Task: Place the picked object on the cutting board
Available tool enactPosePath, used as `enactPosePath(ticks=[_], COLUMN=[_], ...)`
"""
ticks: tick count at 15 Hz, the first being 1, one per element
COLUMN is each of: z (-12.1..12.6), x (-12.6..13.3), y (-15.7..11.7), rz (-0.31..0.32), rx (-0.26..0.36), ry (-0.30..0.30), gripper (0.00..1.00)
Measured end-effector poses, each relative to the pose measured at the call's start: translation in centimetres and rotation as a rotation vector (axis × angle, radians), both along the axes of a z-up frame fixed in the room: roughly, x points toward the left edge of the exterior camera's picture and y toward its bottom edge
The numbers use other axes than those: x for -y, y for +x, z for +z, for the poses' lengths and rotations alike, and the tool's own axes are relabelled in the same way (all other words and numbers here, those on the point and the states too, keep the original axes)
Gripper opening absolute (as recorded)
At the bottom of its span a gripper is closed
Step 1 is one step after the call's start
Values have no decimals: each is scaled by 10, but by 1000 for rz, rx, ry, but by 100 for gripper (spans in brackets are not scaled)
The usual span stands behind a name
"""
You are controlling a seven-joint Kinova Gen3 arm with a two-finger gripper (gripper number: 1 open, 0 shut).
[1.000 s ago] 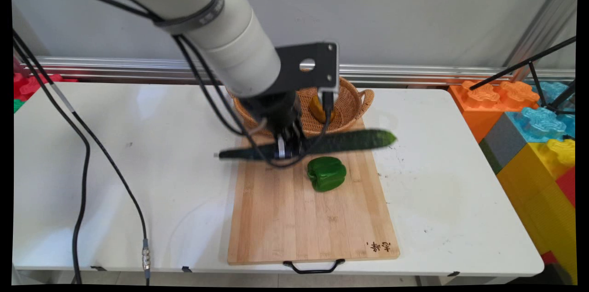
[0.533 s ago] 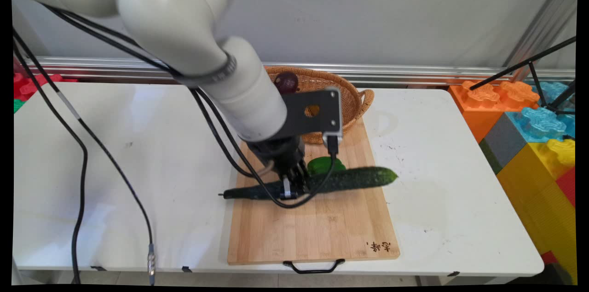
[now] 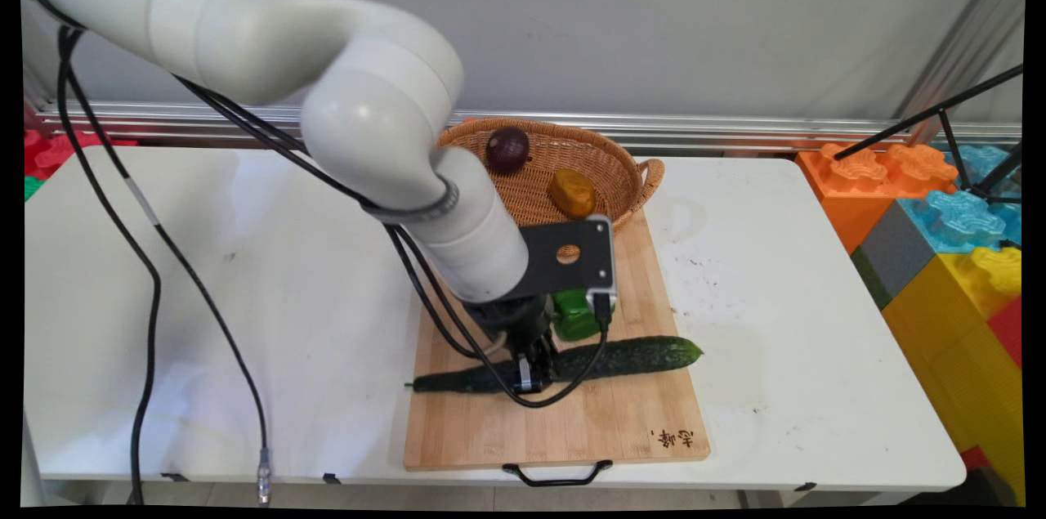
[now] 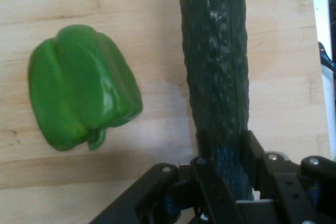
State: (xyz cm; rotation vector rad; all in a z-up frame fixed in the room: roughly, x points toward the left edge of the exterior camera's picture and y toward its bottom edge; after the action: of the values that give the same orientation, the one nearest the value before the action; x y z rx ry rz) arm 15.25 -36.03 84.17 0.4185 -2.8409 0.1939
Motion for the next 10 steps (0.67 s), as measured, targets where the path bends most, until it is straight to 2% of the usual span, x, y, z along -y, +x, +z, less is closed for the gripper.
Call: enactPosePath(ticks=[4,5,10], z=[-19,-22,-31], x=[2,2,4], y=[-4,-5,-8], rz=[6,6,11], rx=[-6,-8,-16], ry=[19,22,34], gripper=[0,100,100])
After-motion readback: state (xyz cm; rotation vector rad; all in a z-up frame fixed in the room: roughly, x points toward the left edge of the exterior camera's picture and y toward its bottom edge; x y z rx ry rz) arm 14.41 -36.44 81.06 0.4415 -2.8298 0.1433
